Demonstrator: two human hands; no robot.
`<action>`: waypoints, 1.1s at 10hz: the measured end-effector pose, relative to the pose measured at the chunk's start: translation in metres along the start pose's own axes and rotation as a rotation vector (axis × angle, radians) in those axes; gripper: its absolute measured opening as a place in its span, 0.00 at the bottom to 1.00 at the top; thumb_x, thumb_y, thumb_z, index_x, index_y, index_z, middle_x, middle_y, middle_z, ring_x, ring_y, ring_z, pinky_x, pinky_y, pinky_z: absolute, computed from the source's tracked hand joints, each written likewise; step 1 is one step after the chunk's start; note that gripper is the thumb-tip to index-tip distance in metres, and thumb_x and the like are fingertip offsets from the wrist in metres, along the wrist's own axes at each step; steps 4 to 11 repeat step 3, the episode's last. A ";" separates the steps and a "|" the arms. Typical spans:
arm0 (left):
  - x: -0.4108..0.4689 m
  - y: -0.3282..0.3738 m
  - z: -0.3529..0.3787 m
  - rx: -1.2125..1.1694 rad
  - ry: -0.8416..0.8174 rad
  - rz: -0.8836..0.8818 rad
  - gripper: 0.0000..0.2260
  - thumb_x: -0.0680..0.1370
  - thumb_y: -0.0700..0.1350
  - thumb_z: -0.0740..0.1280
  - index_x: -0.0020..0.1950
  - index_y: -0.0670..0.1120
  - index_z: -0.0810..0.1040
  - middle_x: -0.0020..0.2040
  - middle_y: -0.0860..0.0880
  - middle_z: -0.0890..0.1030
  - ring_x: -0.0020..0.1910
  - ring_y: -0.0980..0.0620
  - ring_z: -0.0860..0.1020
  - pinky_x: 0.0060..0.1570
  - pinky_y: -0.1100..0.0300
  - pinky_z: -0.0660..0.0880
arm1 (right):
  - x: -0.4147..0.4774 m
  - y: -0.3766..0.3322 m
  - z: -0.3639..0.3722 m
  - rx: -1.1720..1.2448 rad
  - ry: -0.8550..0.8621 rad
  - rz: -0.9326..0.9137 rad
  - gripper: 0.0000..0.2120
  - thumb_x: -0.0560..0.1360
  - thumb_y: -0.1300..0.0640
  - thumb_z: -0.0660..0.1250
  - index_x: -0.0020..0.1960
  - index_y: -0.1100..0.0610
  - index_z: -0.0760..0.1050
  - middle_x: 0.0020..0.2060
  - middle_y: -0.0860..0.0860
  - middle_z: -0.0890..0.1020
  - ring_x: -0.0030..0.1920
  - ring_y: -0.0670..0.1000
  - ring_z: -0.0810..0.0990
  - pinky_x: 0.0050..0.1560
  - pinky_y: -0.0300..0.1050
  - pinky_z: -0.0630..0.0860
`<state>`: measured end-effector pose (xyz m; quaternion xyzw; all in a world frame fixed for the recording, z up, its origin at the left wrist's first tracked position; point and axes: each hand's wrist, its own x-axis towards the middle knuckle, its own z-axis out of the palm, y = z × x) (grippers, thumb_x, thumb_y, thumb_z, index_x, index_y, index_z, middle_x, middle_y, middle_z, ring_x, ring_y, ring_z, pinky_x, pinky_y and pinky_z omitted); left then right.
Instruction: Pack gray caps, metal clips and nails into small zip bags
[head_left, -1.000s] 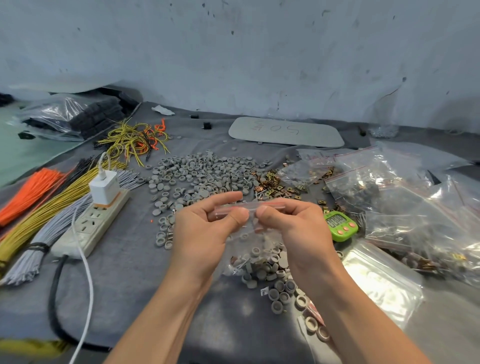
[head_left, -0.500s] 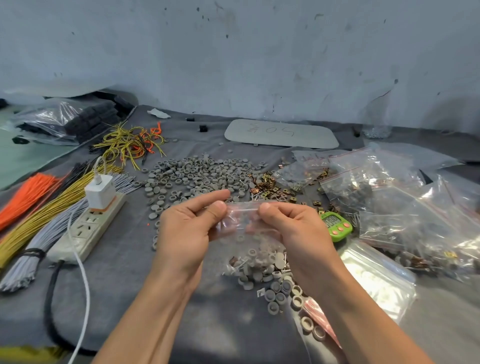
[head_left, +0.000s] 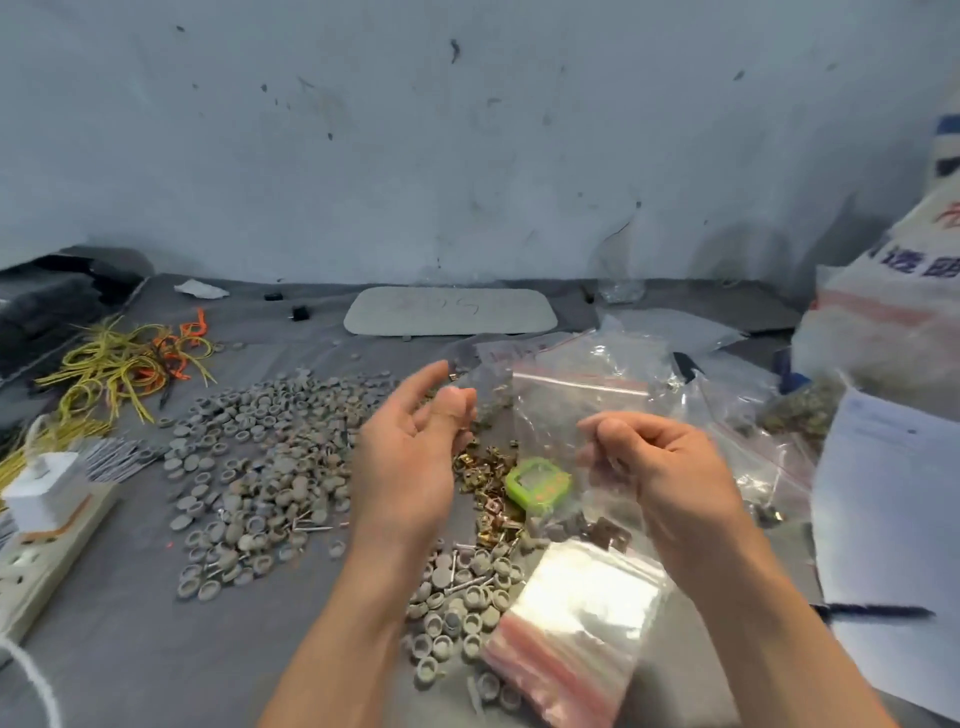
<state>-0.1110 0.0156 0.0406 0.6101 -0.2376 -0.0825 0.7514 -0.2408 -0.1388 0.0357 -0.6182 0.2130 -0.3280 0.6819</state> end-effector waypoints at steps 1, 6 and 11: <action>0.001 -0.014 0.054 0.372 -0.173 0.113 0.25 0.80 0.54 0.67 0.77 0.65 0.67 0.66 0.70 0.75 0.66 0.71 0.73 0.69 0.62 0.70 | 0.038 -0.010 -0.033 -0.078 0.174 0.017 0.14 0.81 0.64 0.67 0.40 0.59 0.87 0.32 0.55 0.85 0.31 0.48 0.82 0.31 0.36 0.77; -0.001 -0.050 0.115 0.894 -0.474 0.165 0.27 0.83 0.48 0.63 0.83 0.56 0.60 0.85 0.54 0.49 0.83 0.56 0.44 0.82 0.55 0.44 | 0.057 0.001 -0.073 -0.598 0.491 0.027 0.20 0.76 0.60 0.73 0.67 0.53 0.80 0.58 0.50 0.85 0.54 0.49 0.82 0.57 0.46 0.78; -0.001 -0.050 0.115 0.894 -0.474 0.165 0.27 0.83 0.48 0.63 0.83 0.56 0.60 0.85 0.54 0.49 0.83 0.56 0.44 0.82 0.55 0.44 | 0.057 0.001 -0.073 -0.598 0.491 0.027 0.20 0.76 0.60 0.73 0.67 0.53 0.80 0.58 0.50 0.85 0.54 0.49 0.82 0.57 0.46 0.78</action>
